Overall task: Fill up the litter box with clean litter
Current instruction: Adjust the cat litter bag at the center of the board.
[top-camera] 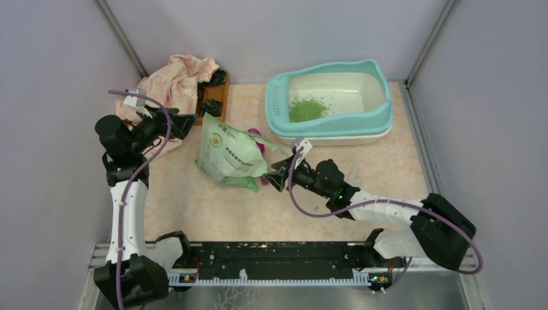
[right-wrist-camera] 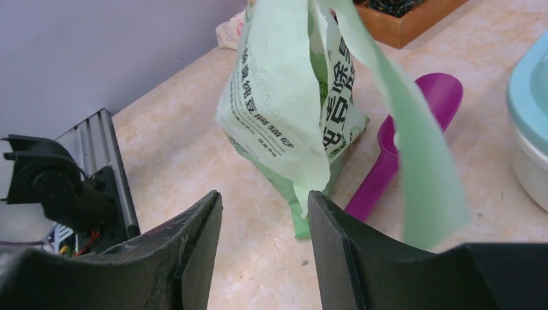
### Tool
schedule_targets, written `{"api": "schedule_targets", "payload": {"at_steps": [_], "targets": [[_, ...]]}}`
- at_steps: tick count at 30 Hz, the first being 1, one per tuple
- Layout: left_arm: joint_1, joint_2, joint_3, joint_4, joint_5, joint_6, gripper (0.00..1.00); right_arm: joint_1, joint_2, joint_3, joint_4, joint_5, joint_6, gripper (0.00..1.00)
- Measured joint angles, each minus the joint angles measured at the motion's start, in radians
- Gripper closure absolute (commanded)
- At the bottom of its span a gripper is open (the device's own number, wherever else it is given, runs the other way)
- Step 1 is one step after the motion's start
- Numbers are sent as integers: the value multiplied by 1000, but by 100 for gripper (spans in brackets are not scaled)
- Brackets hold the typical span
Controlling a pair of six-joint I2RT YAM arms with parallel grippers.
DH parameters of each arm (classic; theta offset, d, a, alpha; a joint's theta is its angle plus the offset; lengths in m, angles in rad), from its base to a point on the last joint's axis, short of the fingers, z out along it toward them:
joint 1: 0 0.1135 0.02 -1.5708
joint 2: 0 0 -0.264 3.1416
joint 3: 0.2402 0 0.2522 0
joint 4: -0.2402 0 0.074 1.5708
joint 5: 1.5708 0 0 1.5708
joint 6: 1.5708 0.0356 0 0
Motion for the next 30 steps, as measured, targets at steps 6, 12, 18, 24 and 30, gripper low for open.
{"api": "schedule_targets", "payload": {"at_steps": [6,12,18,24,30], "targets": [[-1,-1,0,-16,-27,-5,1,22,-150,-67,-41,54,-14,48],[-1,-24,0,-19,-55,-37,1,23,-16,-77,-16,60,-11,48],[-1,-31,18,-21,-66,-61,1,24,156,-42,37,71,-9,48],[-1,-32,30,-34,-73,-62,1,24,298,76,145,40,24,48],[-1,-32,29,-40,-75,-65,1,24,416,161,268,-3,92,49]]}}
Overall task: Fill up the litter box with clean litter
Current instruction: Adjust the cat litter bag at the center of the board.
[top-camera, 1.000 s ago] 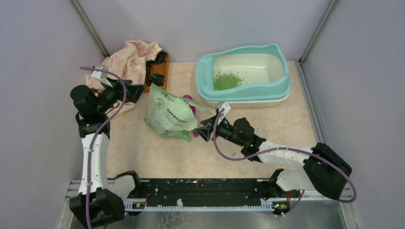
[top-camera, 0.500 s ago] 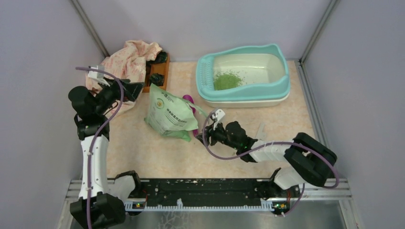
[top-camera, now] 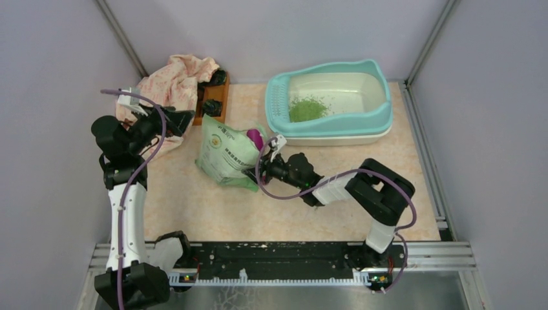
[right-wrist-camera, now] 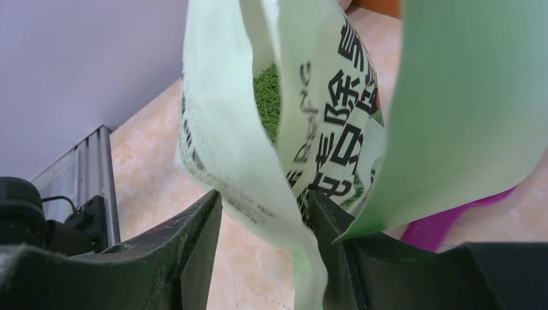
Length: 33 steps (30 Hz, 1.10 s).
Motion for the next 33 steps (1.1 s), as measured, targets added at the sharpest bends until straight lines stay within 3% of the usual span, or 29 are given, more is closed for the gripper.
{"api": "schedule_targets", "payload": {"at_steps": [3,8,16,24,33], "targets": [[0,1,0,0,0,0,1,0,69,47,24,-15,29,57],[-2,1,0,-1,-1,1,1,0,124,84,37,-37,51,100],[-2,2,0,-5,-17,2,1,0,80,198,-173,-97,-21,100],[-2,-1,0,-46,-46,5,1,9,-121,305,-472,-145,-128,100],[-2,-25,51,-188,-175,-21,1,17,-261,314,-613,-140,-178,100]]}}
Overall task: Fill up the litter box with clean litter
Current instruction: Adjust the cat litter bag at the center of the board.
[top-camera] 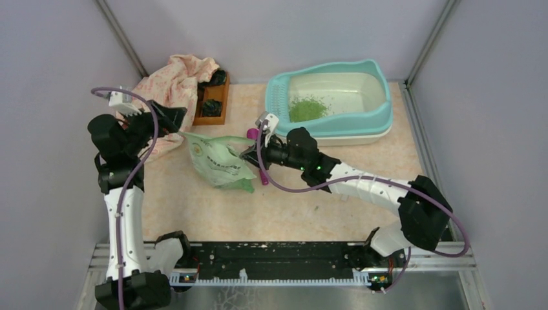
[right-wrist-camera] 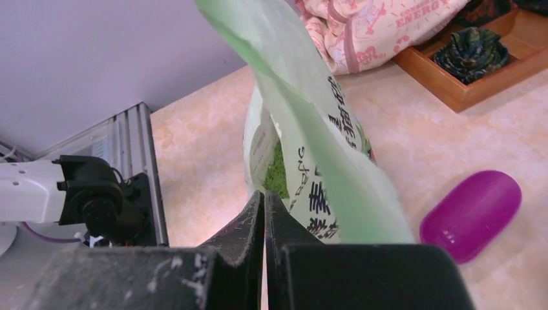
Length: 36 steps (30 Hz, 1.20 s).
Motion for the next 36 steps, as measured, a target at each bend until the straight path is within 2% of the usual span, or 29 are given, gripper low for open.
{"api": "schedule_targets", "payload": {"at_steps": [2,6,9,12,18,27,36], "targets": [[0,-9,31,-44,-40,-20,1,-9,-16,0,-34,15,-5,92],[0,-11,148,-174,-126,-67,1,-43,-24,54,-167,39,-14,64],[0,-22,218,-249,-148,-109,1,-62,-26,118,-269,42,-47,49],[0,-59,236,-307,-150,-143,1,-65,-44,166,-358,31,-99,41],[0,-77,239,-366,-142,-167,1,-79,-15,300,-492,21,-167,39],[0,-70,238,-398,-115,-181,1,-162,193,481,-578,-46,-172,39],[0,-70,238,-399,-97,-181,1,-166,360,642,-642,-163,-153,39]]}}
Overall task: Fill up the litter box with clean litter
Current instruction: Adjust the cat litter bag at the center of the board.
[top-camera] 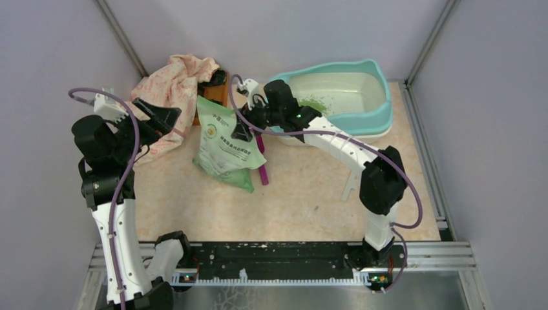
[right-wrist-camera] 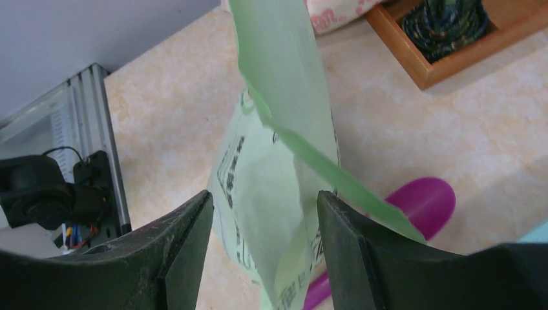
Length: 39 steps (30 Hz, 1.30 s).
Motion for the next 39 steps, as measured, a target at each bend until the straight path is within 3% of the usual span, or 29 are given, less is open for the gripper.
{"api": "schedule_targets", "payload": {"at_steps": [7,8,9,11,17,22,25,34,39], "targets": [[0,0,-6,0,11,0,1,3,163,210,-37,-73,24,37],[0,0,-8,0,13,1,1,4,187,232,-42,-79,30,44],[0,1,-9,0,15,1,1,6,211,252,-48,-84,38,69],[0,4,-10,0,18,2,1,11,254,288,-62,-85,56,100],[0,11,-21,3,24,4,1,15,301,315,-56,-119,191,100],[0,11,-32,2,25,16,1,-2,297,282,62,-230,421,100],[0,10,-32,1,22,27,1,-23,277,167,269,-308,640,100],[0,3,-37,-3,18,51,1,-95,263,-220,1116,-423,1447,100],[0,2,-54,-4,23,53,1,-95,262,-315,1387,-460,1691,100]]}}
